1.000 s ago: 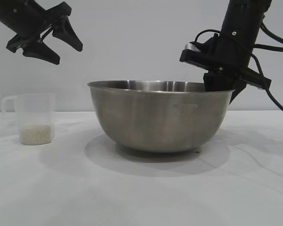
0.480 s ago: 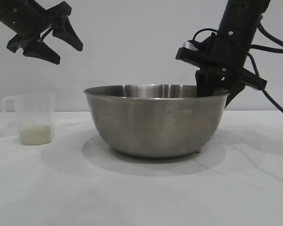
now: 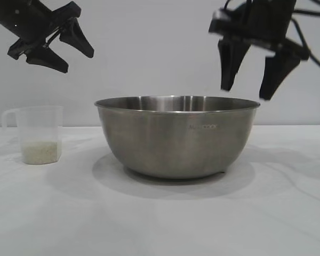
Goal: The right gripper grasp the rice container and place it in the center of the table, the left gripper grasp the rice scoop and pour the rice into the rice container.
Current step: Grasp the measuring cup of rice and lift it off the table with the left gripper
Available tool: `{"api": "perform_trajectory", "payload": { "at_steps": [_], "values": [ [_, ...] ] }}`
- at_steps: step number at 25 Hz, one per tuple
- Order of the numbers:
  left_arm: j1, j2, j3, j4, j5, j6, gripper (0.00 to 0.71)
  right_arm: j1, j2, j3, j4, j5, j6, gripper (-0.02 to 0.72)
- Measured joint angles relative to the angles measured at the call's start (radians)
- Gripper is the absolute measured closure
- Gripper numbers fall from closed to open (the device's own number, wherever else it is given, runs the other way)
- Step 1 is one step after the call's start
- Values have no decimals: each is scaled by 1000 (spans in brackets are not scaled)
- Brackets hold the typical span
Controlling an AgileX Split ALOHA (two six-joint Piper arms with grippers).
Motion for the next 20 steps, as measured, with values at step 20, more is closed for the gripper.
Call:
{"api": "perform_trajectory", "payload": {
  "at_steps": [20],
  "values": [
    [0,0,0,0,2,-20,242,-258,-558,552,-26,2,18,225]
  ]
}}
